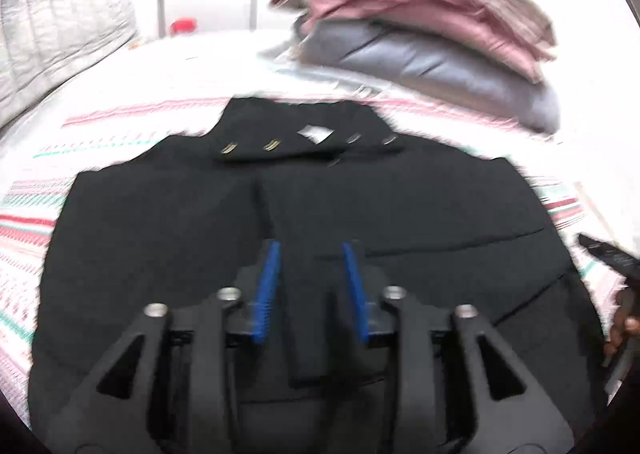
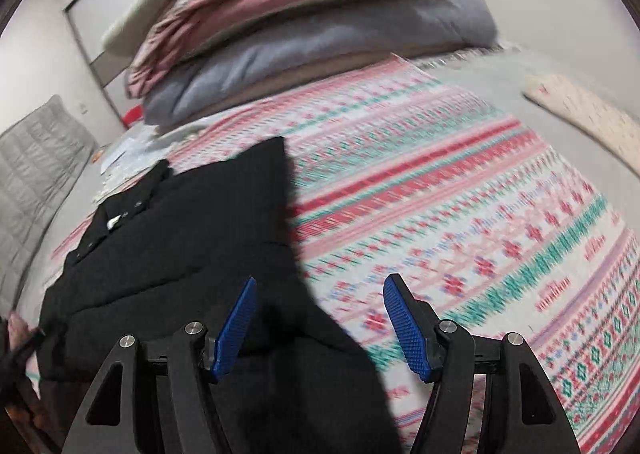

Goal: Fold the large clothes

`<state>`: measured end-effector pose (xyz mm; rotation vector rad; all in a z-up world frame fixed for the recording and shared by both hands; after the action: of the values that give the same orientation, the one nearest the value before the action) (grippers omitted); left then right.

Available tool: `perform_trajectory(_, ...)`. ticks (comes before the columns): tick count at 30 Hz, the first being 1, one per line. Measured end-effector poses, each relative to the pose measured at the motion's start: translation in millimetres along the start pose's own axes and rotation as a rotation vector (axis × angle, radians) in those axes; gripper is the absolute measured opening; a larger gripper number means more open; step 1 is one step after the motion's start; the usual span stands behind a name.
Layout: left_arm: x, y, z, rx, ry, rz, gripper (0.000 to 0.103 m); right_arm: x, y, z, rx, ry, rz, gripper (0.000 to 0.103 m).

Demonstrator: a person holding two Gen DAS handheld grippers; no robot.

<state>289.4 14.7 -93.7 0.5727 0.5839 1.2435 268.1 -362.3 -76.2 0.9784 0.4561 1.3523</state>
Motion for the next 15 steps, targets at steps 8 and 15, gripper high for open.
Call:
perform_trajectory(8, -10.8, -35.9, -27.7, 0.157, -0.097, -0.043, 0.048, -6.1, -44.9, -17.8, 0.105, 0.038, -0.114, 0.072)
perform_trajectory(15, -0.6, 29.7, -29.8, 0.163, -0.020, -0.118, 0.084, -11.4, 28.5, 1.0, 0.018, 0.014, -0.077, 0.075)
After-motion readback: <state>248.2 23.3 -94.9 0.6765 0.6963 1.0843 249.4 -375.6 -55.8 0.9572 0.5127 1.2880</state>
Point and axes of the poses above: each gripper's, at about its wrist camera, not at the fingertips, and y roughly against the way its jaws point, x to its left, z to its top, the point moved 3 cm from there along -y, roughly the way its jaws point, and after that the axes turned 6 degrees about x, right-handed, at the moved point
